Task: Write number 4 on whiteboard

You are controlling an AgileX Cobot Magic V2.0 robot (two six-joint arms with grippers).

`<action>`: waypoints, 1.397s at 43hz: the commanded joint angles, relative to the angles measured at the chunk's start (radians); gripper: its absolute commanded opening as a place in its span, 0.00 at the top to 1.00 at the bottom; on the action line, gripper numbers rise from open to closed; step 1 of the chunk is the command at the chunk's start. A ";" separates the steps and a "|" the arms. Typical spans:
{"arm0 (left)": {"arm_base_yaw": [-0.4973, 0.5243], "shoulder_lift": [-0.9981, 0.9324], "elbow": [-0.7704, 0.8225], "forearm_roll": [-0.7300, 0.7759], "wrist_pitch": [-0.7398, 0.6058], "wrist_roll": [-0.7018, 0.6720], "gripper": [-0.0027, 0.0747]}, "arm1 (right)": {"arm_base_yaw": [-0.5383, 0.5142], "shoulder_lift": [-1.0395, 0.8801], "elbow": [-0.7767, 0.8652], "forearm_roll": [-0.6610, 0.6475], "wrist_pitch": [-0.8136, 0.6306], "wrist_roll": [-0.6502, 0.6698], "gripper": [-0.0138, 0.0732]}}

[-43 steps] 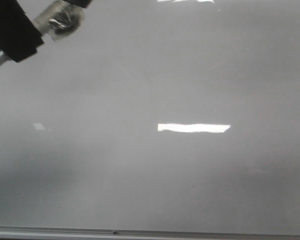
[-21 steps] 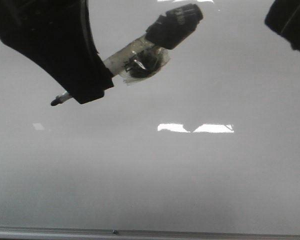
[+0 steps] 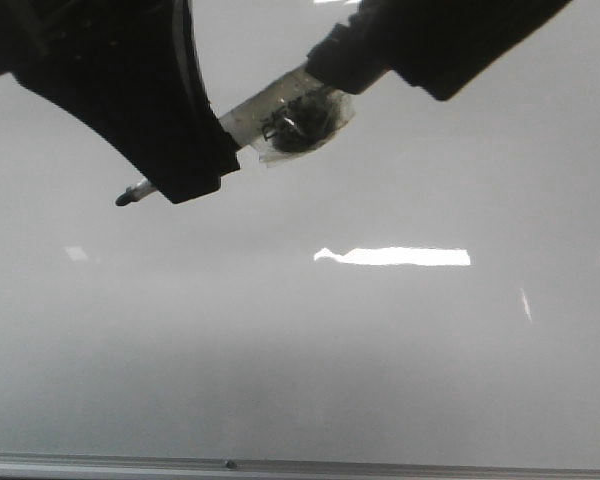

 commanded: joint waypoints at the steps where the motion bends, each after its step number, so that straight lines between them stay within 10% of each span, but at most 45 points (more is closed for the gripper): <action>1: -0.009 -0.028 -0.033 -0.007 -0.041 0.001 0.91 | 0.024 0.019 -0.064 0.045 -0.017 -0.014 0.16; 22: -0.009 -0.028 -0.033 -0.007 -0.066 0.001 0.90 | 0.031 0.044 -0.078 0.033 -0.020 -0.014 0.75; 28: -0.009 -0.028 -0.033 -0.019 -0.074 -0.002 0.71 | 0.031 0.045 -0.078 0.032 -0.020 -0.013 0.88; 36: 0.003 -0.048 -0.033 0.007 -0.081 -0.029 0.41 | 0.031 0.045 -0.078 0.017 -0.020 -0.007 0.91; 60: 0.424 -0.485 0.131 -0.018 -0.151 -0.361 0.41 | -0.060 -0.124 -0.116 -0.499 0.050 0.799 0.91</action>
